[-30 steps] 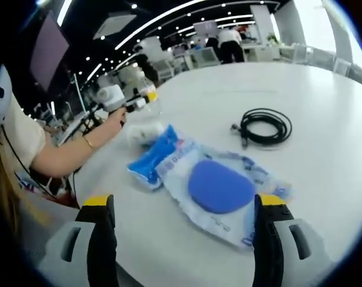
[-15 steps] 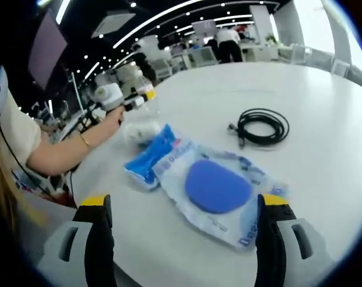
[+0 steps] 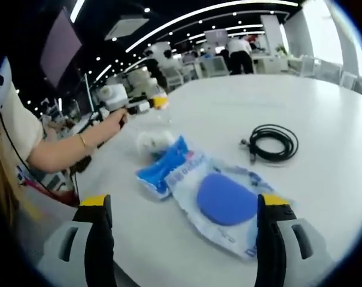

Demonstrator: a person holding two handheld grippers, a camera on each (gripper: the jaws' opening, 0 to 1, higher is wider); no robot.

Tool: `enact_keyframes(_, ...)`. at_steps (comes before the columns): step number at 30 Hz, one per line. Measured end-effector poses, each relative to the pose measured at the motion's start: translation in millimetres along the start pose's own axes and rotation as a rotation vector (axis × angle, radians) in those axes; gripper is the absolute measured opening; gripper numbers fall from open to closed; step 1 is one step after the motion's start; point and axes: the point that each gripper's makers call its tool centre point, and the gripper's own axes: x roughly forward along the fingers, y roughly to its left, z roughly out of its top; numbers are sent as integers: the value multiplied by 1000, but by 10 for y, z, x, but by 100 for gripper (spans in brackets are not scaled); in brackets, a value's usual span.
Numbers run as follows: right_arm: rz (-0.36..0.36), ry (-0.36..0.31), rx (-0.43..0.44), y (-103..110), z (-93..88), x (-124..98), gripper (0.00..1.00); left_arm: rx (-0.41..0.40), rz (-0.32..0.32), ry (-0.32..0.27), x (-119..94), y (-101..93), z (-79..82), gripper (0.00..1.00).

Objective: Arrange the tabletop items into an orderly group along one side of the table until the central work area is clear of visible clutter.

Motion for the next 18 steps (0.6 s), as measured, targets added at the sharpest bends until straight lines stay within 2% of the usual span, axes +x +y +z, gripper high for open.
enact_keyframes(4, 29, -29, 1, 84, 77, -8, 99, 17, -20, 8, -74, -16, 79, 91)
enact_keyframes(8, 35, -42, -31, 119, 135, -9, 99, -14, -55, 25, -164, -76, 163, 96)
enact_keyframes(10, 58, -53, -40, 172, 162, -19, 100, 53, -54, 43, -230, -87, 193, 97)
enact_keyframes(11, 69, -55, -47, 207, 167, -21, 100, 59, -57, 45, -262, -109, 209, 100)
enact_keyframes(18, 81, -28, -129, 291, 154, 4, 100, 17, -137, 52, -505, -268, 343, 99)
